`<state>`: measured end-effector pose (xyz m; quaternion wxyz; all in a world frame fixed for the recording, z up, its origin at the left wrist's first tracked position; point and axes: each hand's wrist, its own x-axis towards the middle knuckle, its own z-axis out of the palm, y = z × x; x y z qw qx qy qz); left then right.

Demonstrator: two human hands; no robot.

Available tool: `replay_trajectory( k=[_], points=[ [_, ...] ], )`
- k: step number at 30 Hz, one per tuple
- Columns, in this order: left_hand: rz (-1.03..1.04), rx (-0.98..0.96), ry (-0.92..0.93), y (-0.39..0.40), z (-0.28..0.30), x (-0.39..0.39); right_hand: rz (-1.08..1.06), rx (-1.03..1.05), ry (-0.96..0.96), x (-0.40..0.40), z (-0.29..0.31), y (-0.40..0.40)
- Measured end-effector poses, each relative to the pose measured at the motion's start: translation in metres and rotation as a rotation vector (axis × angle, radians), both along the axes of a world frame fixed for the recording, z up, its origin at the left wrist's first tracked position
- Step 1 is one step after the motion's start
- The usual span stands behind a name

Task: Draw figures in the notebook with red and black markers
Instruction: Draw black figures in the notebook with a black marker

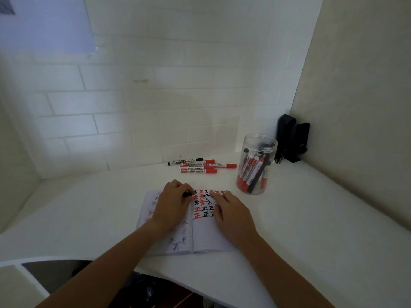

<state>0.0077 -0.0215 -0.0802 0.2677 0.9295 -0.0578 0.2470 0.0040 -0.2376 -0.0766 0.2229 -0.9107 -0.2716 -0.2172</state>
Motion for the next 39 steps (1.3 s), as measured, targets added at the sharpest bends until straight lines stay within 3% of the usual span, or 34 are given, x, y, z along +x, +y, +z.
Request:
replay_trajectory(
  k=[14,20,24,26,31,33,39],
  points=[
    [0.103,-0.025,0.134,-0.002,-0.002,0.069,-0.004,0.064,-0.046,0.009,-0.005,-0.002],
    [0.031,0.057,0.141,-0.002,0.004,0.042,0.046,0.112,-0.018,0.005,0.000,-0.004],
    [-0.113,0.151,0.128,0.006,-0.001,-0.001,0.177,0.316,-0.007,0.003,0.013,-0.009],
    [-0.166,0.254,0.103,0.011,-0.002,-0.022,0.205,0.501,0.103,0.002,0.018,-0.008],
    [-0.223,0.398,0.340,0.013,0.004,-0.057,0.307,1.151,0.800,-0.006,0.034,-0.007],
    [-0.217,0.408,0.398,0.013,0.003,-0.060,0.347,1.195,0.894,-0.009,0.037,-0.008],
    [-0.213,0.410,0.373,0.013,0.002,-0.060,0.307,1.041,0.909,-0.022,0.035,0.004]
  ],
)
